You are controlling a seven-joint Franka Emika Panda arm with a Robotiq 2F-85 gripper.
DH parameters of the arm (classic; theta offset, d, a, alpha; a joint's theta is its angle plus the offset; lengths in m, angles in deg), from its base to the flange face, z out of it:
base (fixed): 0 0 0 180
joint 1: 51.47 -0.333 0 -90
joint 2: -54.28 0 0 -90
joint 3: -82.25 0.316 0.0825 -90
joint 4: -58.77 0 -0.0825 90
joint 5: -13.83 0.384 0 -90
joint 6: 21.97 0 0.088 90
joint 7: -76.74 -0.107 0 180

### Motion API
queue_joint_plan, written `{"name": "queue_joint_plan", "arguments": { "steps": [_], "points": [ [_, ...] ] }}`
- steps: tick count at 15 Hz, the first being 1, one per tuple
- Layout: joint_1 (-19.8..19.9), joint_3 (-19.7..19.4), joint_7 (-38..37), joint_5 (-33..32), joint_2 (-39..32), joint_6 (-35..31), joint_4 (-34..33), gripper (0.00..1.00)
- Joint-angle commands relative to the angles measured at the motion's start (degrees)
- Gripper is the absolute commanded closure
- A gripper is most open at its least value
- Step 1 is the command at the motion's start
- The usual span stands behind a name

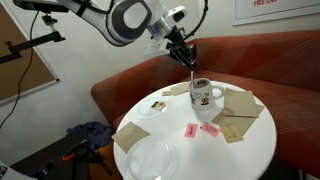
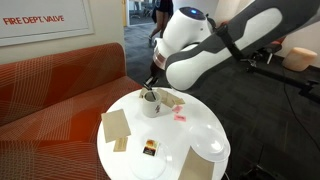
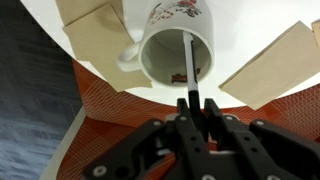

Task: Move the mug forward, put the marker in the mug then take it out and put it back on the table

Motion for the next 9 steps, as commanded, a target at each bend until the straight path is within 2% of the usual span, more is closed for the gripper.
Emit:
{"name": "queue_joint_plan", "arguments": {
  "steps": [1, 2, 4, 9],
  "points": [
    [-2.8, -3.5, -3.7, -2.8, 8.3, -1.9, 7.0, 0.95],
    [-4.3, -5.3, -6.0, -4.3, 10.0, -1.3, 7.9, 0.95],
    [-4.9, -5.9, -7.7, -5.4, 13.4, 0.7, 9.9, 0.95],
    [-4.7, -4.3, -6.7, -4.7, 21.7, 5.5, 15.9, 0.95]
  ]
}}
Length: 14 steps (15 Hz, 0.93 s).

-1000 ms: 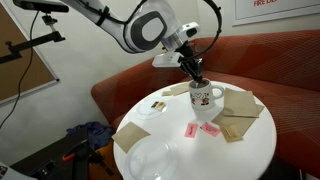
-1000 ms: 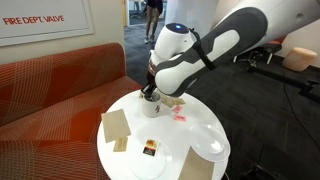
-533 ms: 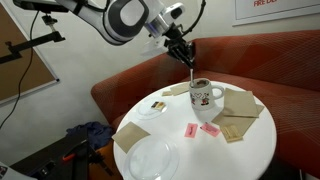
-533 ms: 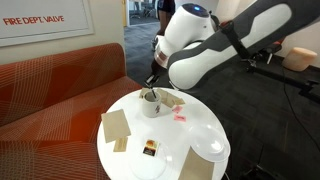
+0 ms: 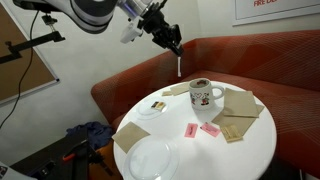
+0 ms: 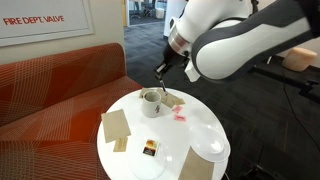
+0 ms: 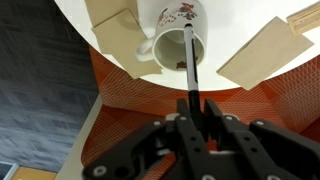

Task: Move the mug forward, put the marker in the mug then take it out and put it back on the table

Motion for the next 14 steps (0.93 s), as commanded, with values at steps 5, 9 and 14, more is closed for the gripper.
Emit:
{"name": "queue_joint_plan", "arguments": {
  "steps": [5, 9, 14],
  "points": [
    [0.9, 3.5, -2.3, -2.9, 10.3, 13.9, 7.1, 0.95],
    [1.2, 4.7, -5.3, -5.3, 7.7, 16.4, 6.0, 0.95],
    [0.5, 4.1, -12.0, -9.9, -0.9, 16.2, 3.2, 0.95]
  ]
}}
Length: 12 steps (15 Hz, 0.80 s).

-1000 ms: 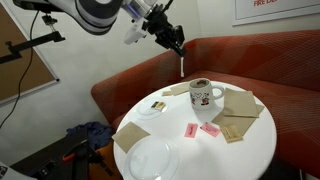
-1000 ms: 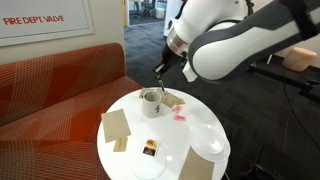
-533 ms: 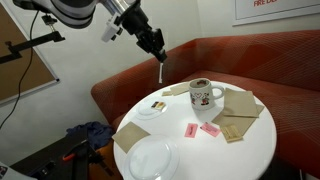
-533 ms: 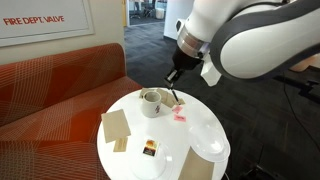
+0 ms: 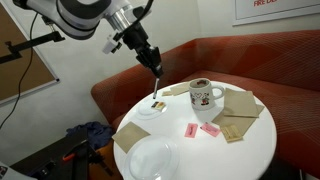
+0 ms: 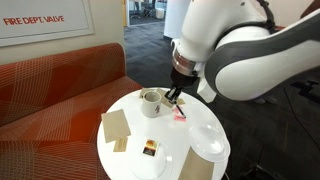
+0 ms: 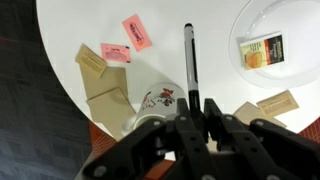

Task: Move the mug forward, put the marker in the mug then take it out and put it back on the table

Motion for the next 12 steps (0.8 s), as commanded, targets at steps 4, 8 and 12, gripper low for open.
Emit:
{"name": "queue_joint_plan", "arguments": {
  "steps": [4, 8, 12],
  "points": [
    [-0.9, -1.3, -7.5, -4.3, -12.5, 0.4, -4.8, 0.95],
    [-2.4, -3.1, -9.3, -3.7, -18.3, 1.2, -8.0, 0.59],
    [-4.4, -4.4, -9.2, -3.9, -18.8, 1.2, -8.9, 0.32]
  ]
}}
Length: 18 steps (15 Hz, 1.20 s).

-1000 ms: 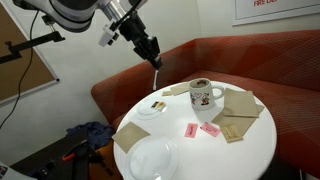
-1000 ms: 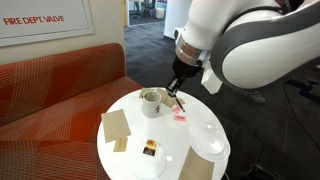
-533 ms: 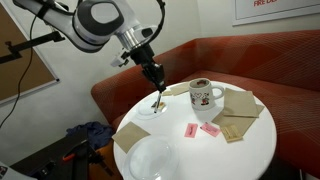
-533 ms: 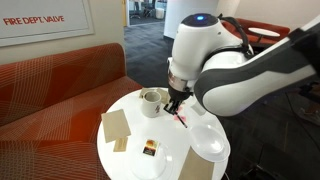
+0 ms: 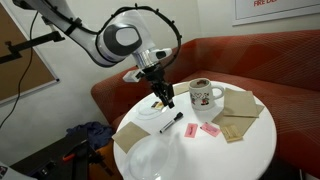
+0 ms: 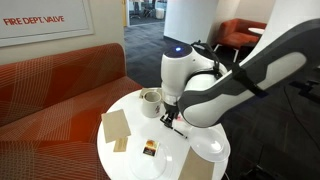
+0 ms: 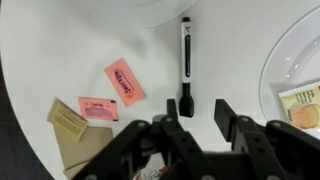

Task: Move the mug forward, put the marker in the mug then take it out and put it back on the table

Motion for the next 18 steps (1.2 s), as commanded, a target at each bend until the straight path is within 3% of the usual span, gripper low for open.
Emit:
{"name": "queue_joint_plan", "arguments": {
  "steps": [1, 4, 5, 8, 12, 17, 18],
  "points": [
    [-2.8, -1.6, -1.7, -0.9, 1.4, 1.0, -0.5, 0.23],
    [-5.3, -2.8, -4.1, -3.5, 6.4, 0.7, 2.2, 0.02],
    [-6.1, -3.2, -5.8, -4.8, 8.3, 1.5, 2.9, 0.00],
    [-6.9, -3.5, -11.0, -9.1, 14.4, 2.5, 5.4, 0.00],
    [-4.5, -1.2, -15.4, -11.9, 20.0, 3.8, 6.9, 0.00],
    [-2.1, 1.6, -16.5, -11.8, 22.5, 4.2, 7.1, 0.00],
    [-1.5, 2.0, -14.4, -11.0, 20.3, 2.9, 5.8, 0.00]
  ]
}}
